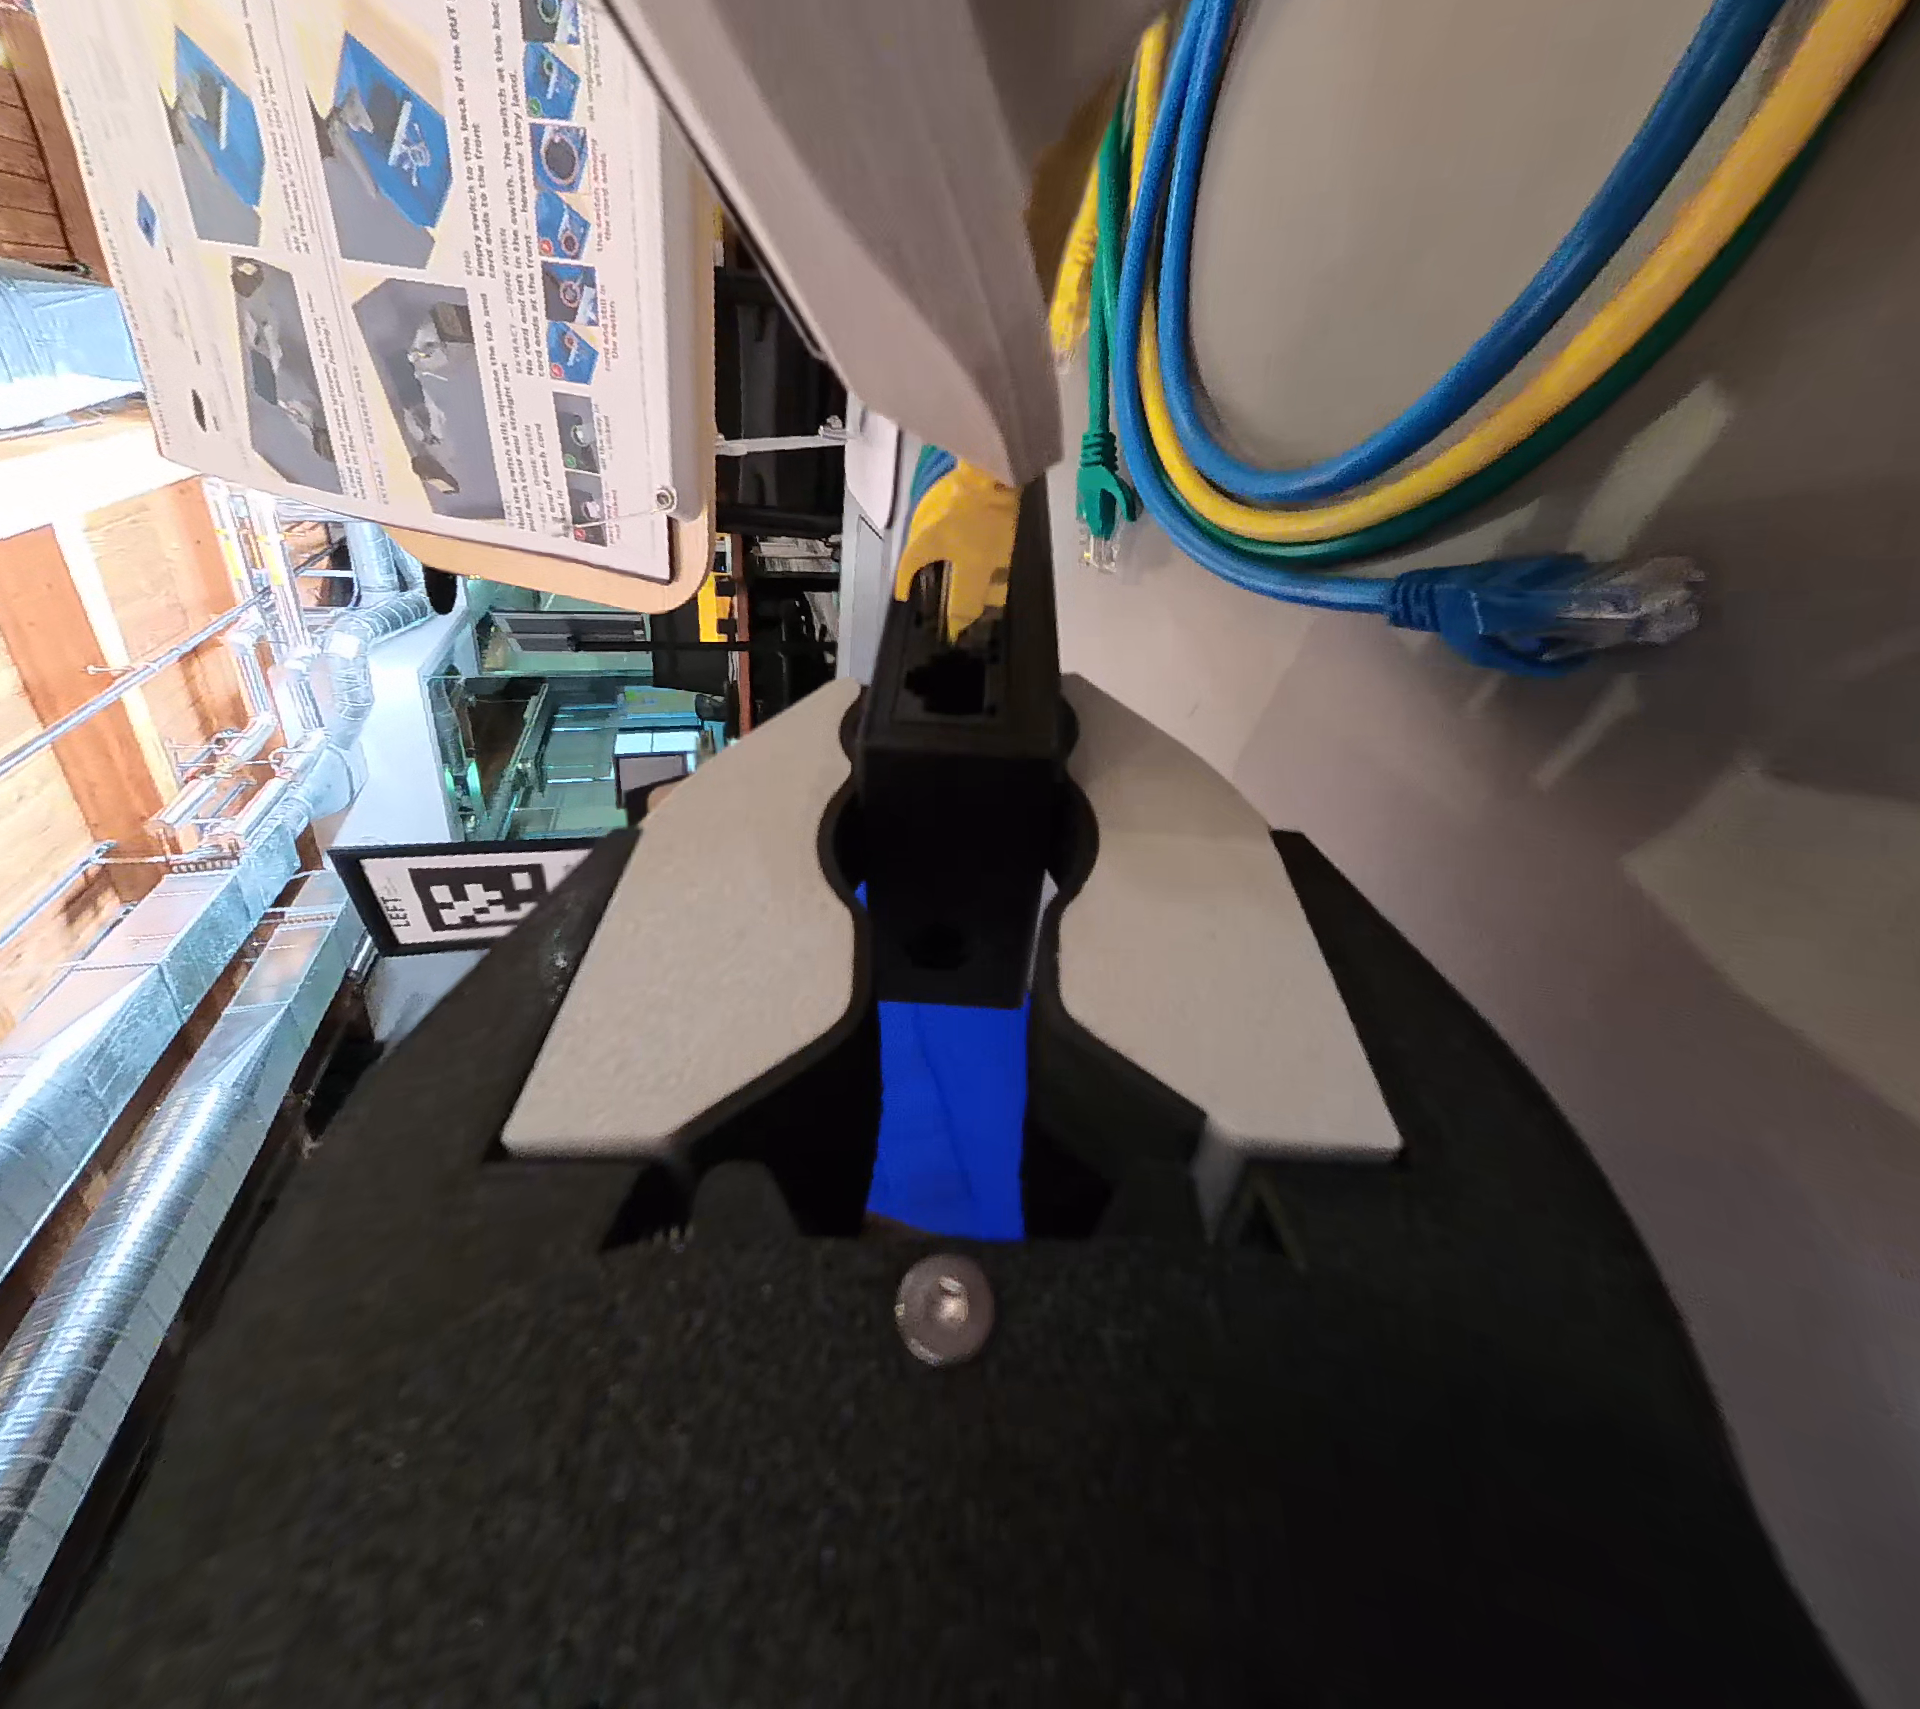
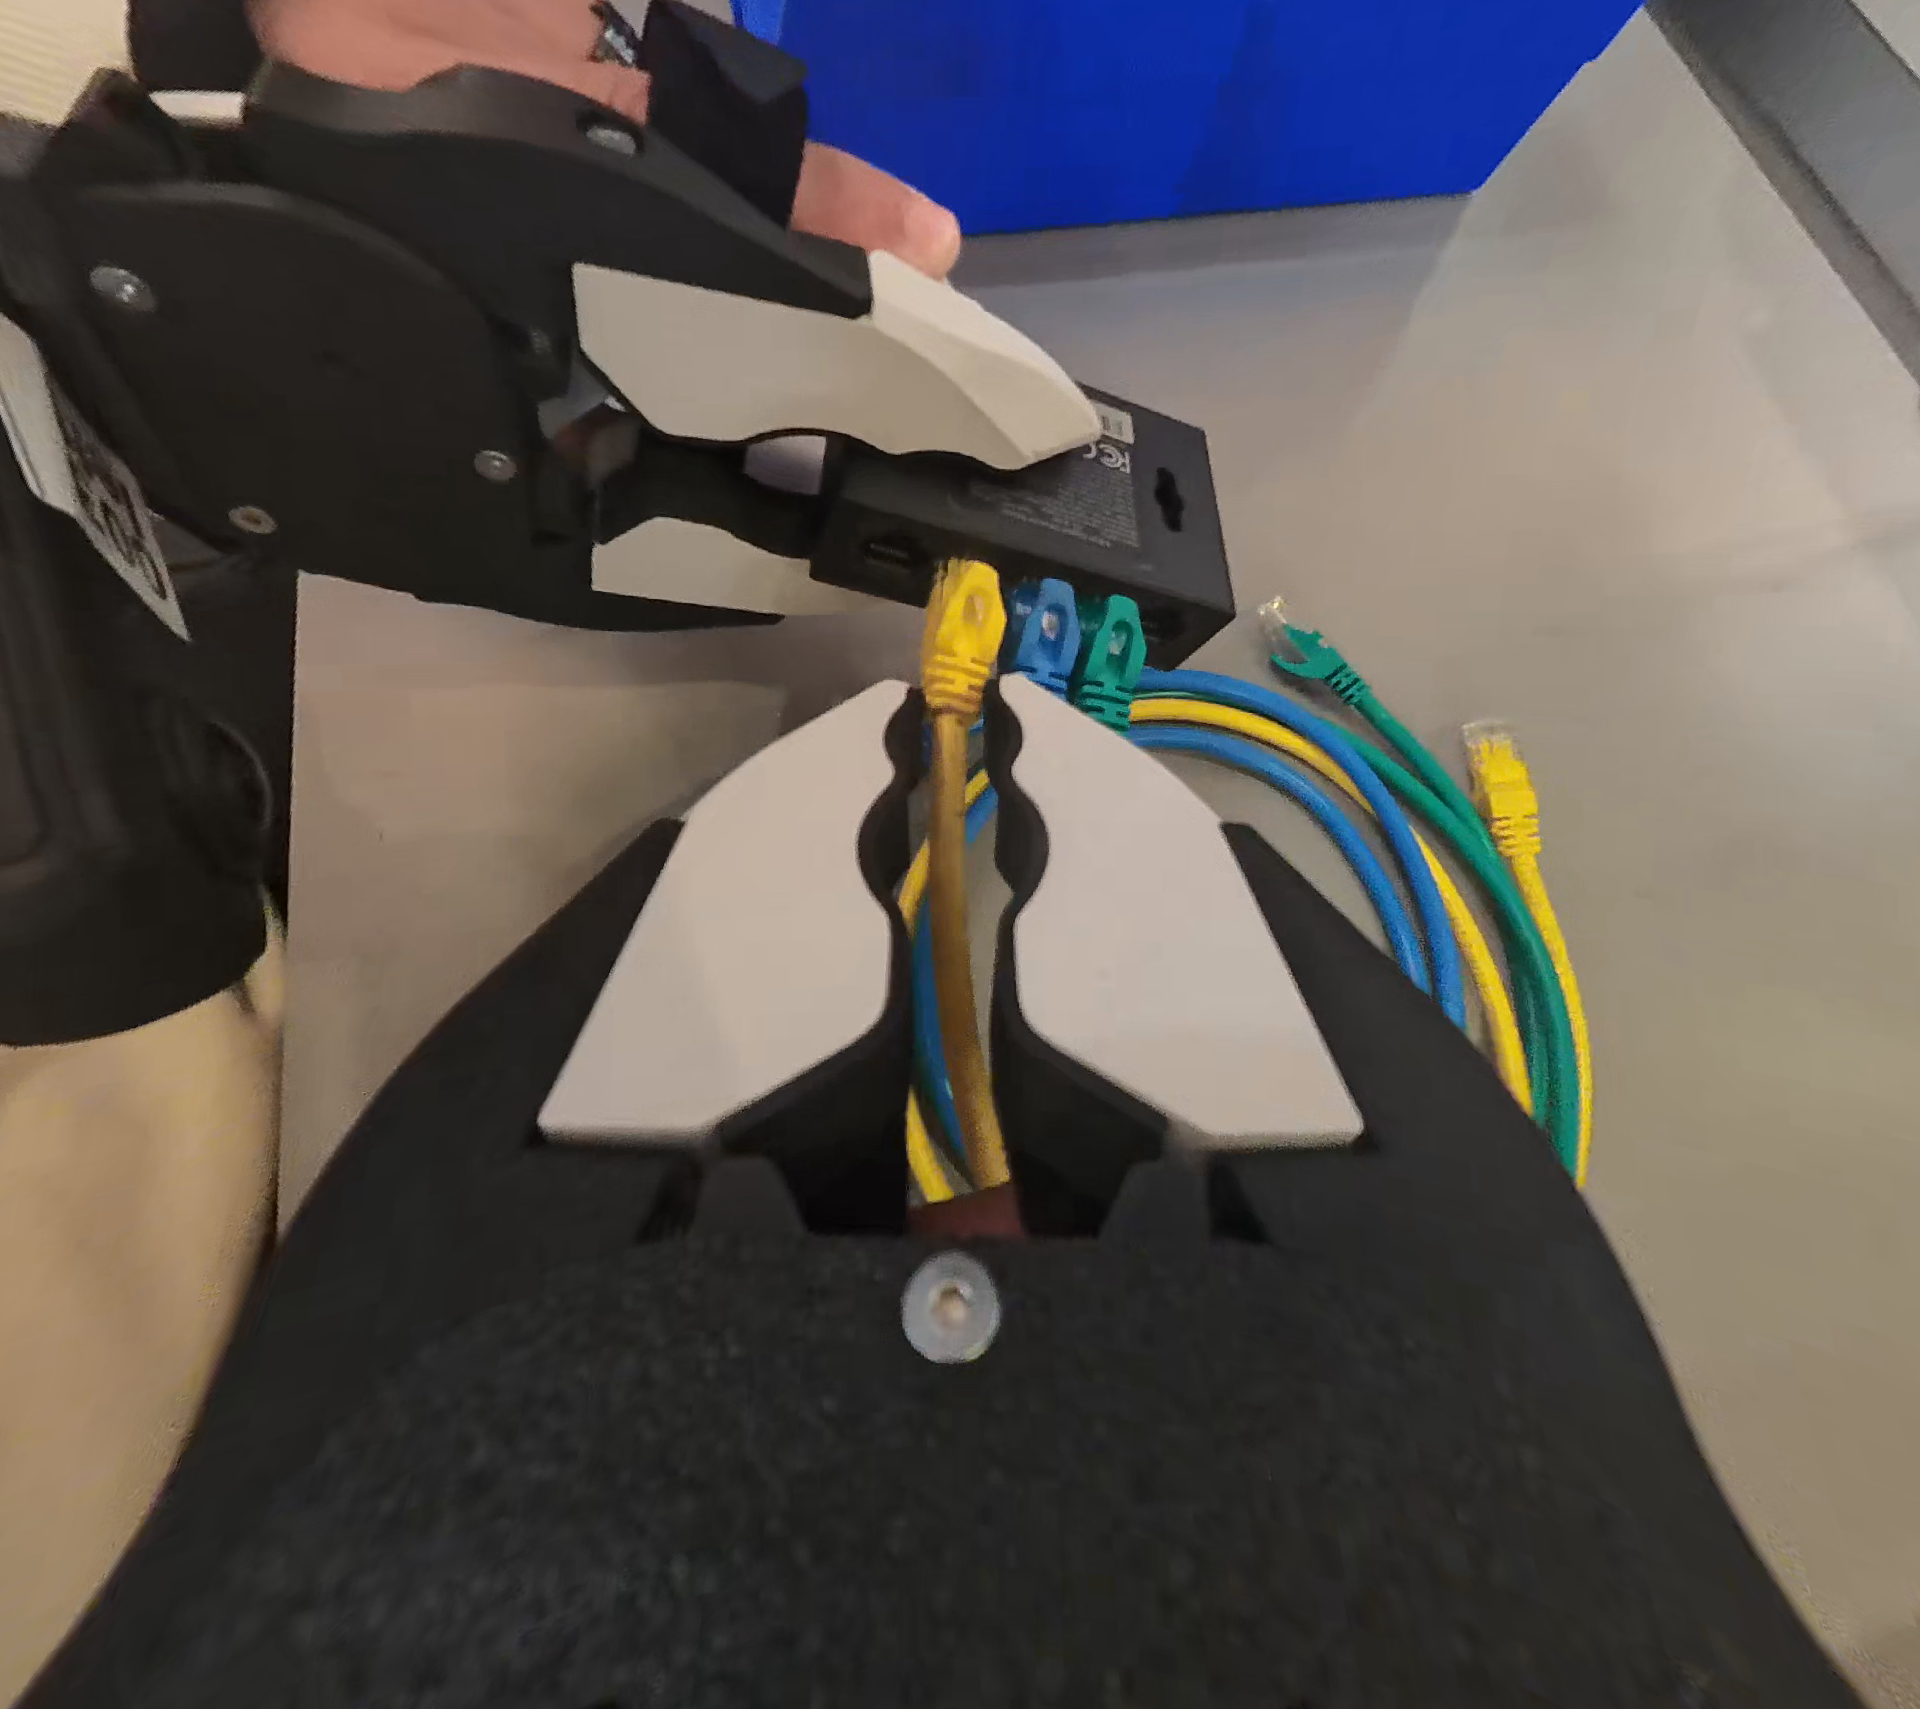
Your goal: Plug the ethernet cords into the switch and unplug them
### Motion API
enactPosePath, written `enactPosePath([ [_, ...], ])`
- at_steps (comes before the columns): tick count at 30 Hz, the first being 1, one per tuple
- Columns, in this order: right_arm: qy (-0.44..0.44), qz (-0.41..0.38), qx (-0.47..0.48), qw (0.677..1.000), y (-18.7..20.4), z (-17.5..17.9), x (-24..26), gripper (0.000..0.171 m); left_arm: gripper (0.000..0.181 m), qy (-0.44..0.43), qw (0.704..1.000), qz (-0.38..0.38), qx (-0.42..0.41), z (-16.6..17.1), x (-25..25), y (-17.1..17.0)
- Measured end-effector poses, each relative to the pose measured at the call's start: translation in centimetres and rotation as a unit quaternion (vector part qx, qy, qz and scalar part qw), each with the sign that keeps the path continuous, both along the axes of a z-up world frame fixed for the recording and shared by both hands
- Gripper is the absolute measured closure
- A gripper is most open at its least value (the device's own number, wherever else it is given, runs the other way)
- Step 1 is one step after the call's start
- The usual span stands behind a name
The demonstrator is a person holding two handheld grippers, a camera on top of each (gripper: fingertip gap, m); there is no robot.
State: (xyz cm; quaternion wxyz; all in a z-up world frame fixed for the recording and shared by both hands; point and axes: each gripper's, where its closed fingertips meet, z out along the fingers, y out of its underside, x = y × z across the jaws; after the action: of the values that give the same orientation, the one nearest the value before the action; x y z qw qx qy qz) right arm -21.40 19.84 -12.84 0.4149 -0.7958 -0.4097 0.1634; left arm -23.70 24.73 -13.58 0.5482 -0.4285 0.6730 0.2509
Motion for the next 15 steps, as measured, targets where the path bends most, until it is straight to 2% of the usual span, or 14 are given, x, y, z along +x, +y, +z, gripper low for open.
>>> enactPosePath([
  [7, 0.030, -0.038, -0.022, 0.999, -0.1, -0.3, 0.0, 0.161, 0.151, 0.007, 1.000, 0.011, -0.022, -0.7, 0.0, 0.6],
  [9, 0.020, -0.053, -0.038, 0.998, -0.2, -0.5, 1.3, 0.161, 0.151, 0.015, 0.998, 0.062, -0.008, -0.5, -1.5, 2.5],
  [11, 0.043, -0.071, -0.042, 0.996, -0.8, 0.0, 3.5, 0.162, 0.152, -0.016, 0.994, 0.099, -0.032, 0.1, -3.7, 5.1],
  [13, 0.064, -0.081, -0.047, 0.994, -1.7, 0.3, 5.5, 0.161, 0.152, -0.041, 0.996, 0.080, -0.001, 2.4, -3.0, 4.2],
  [15, 0.077, -0.063, -0.049, 0.994, -3.0, 0.3, 6.3, 0.161, 0.152, -0.042, 0.996, 0.073, 0.014, 3.2, -2.0, 3.0],
])
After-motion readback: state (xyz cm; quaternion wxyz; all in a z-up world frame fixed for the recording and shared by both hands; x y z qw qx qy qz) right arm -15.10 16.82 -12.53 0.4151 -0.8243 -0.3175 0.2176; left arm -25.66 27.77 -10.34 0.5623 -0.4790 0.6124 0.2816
